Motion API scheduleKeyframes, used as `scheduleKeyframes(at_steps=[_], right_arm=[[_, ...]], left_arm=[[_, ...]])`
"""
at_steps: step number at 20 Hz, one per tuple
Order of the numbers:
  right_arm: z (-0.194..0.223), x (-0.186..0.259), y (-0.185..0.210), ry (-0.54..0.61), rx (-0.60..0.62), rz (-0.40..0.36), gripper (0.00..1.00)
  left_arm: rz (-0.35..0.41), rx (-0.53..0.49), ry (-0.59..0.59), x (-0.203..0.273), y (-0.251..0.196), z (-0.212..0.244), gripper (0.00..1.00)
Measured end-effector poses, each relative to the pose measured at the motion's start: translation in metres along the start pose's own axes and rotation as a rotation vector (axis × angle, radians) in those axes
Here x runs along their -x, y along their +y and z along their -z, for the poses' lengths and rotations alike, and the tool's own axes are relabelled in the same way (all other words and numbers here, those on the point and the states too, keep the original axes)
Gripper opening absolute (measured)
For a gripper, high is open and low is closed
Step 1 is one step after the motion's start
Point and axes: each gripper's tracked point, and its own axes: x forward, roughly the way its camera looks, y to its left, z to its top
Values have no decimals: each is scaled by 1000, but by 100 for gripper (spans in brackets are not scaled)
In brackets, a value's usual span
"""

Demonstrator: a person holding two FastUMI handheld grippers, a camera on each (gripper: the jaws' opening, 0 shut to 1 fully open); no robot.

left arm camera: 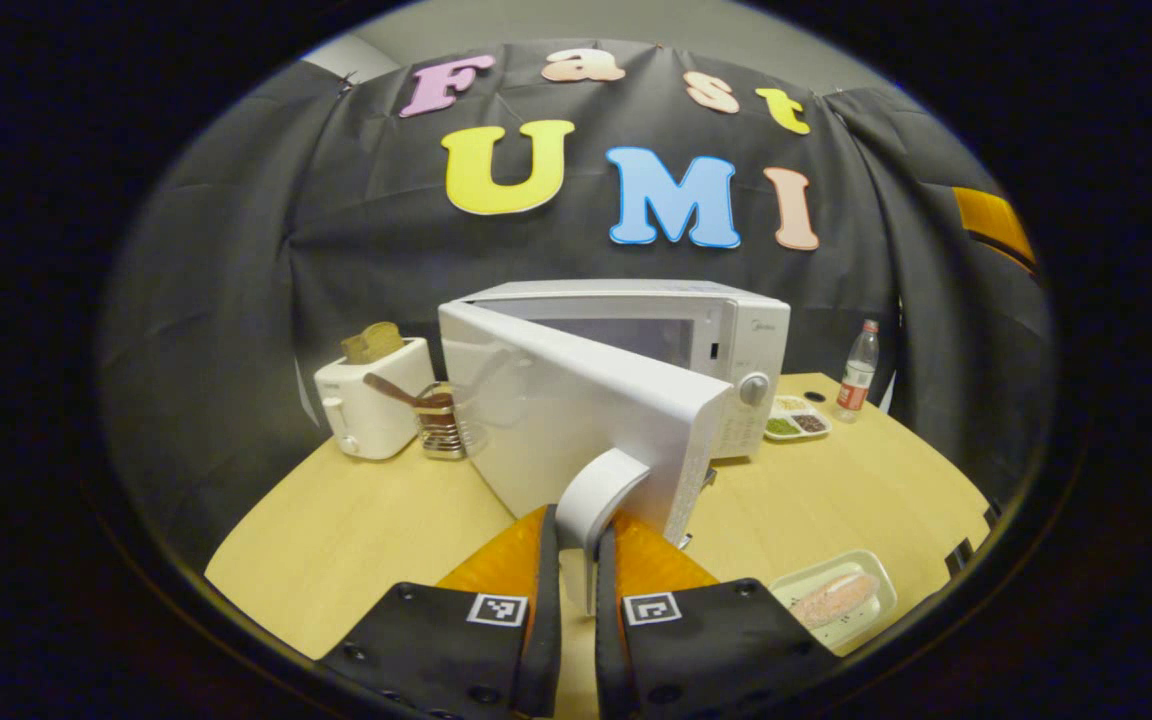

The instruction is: Open the microwave oven with the left hand, put the food in, and close the microwave oven.

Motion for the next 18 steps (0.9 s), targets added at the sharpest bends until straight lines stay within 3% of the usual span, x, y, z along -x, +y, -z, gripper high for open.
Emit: scheduleKeyframes(at_steps=[8,12,18], right_arm=[[-10,-14,69,-16,-3,-92,96],[-7,-23,92,-2,-28,-96,96],[-3,-43,117,31,-54,-84,96]], left_arm=[[-86,61,1,27,77,15,20],[-65,114,-5,35,102,19,22],[-1,107,-4,35,129,23,21]])
